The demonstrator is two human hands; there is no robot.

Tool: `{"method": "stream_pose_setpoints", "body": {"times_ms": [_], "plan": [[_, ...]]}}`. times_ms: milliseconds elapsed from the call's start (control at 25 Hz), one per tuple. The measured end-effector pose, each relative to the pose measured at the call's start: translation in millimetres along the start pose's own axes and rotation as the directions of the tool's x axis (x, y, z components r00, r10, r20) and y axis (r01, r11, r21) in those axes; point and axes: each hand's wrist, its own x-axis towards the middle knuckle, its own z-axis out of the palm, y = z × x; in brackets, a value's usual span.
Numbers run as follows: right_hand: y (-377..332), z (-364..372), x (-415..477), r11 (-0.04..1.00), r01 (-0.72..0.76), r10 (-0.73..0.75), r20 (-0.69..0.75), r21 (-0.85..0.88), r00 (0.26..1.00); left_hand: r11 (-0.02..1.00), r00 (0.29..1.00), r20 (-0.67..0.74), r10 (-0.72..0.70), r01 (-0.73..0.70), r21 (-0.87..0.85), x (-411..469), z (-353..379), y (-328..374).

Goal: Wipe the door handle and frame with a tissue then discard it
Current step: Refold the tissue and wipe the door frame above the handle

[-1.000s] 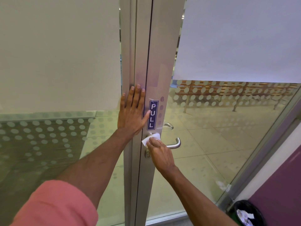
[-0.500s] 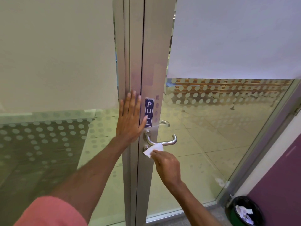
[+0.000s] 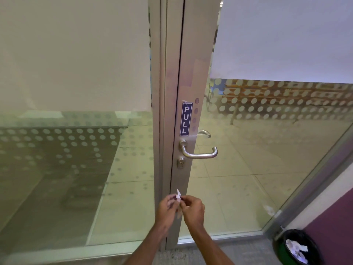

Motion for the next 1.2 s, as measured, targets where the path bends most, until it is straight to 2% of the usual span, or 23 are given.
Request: {"method": "stream_pose_setpoints", "body": {"times_ms": [120,240,280,400,440,560,640,760,880,1080,1200], "plan": [[2.0,-9.9,4.4,0.99,0.02,-0.046,0.185,0.137,0.982,0.976,0.996,-0.059,-0.073,0.06,-0.209,1.5,-7.1,0.0],[3.3,-19.0,15.4,0.957,-0.08,0.038,0.152,0.279,0.988,0.928,0.992,0.012,-0.129,0.125,-0.351,3.1,-14.6,1.2],[2.8,-21.0,19.8,0.943,-0.133,0.079,0.183,0.305,0.98,0.919,0.99,0.049,-0.131,0.14,-0.368,3.1,-16.0,2.7],[0.7,-25.9,27.7,0.911,-0.258,0.12,0.389,0.323,0.913,0.92,0.988,0.113,-0.108,0.143,-0.365,3.6,-16.8,7.8],[0.5,-26.8,29.3,0.912,-0.264,0.12,0.41,0.315,0.904,0.927,0.988,0.116,-0.102,0.136,-0.35,4.1,-16.5,9.2],[0.7,-26.6,34.6,0.909,-0.257,0.139,0.343,0.328,0.929,0.958,0.991,0.071,-0.117,0.131,-0.255,7.5,-18.4,13.0],[0.2,-27.7,38.1,0.878,-0.302,0.185,0.32,0.371,0.929,0.973,0.994,0.033,-0.104,0.109,-0.205,10.8,-21.5,14.0],[-2.2,-30.6,41.5,0.782,-0.401,0.23,0.377,0.477,0.897,0.983,0.998,-0.011,-0.066,0.063,-0.173,15.0,-26.3,18.3],[-8.9,-30.7,39.0,0.667,-0.465,0.202,0.46,0.582,0.865,0.988,0.999,-0.023,-0.04,0.036,-0.151,17.6,-25.8,23.8],[-19.8,-23.3,28.2,0.235,-0.554,0.047,0.56,0.799,0.827,0.983,0.999,-0.043,0.024,-0.032,-0.182,19.9,-17.6,33.6],[-23.2,-14.1,23.9,0.15,-0.513,0.004,0.518,0.845,0.855,0.979,0.995,-0.082,0.063,-0.078,-0.19,23.4,-13.3,40.8]]}}
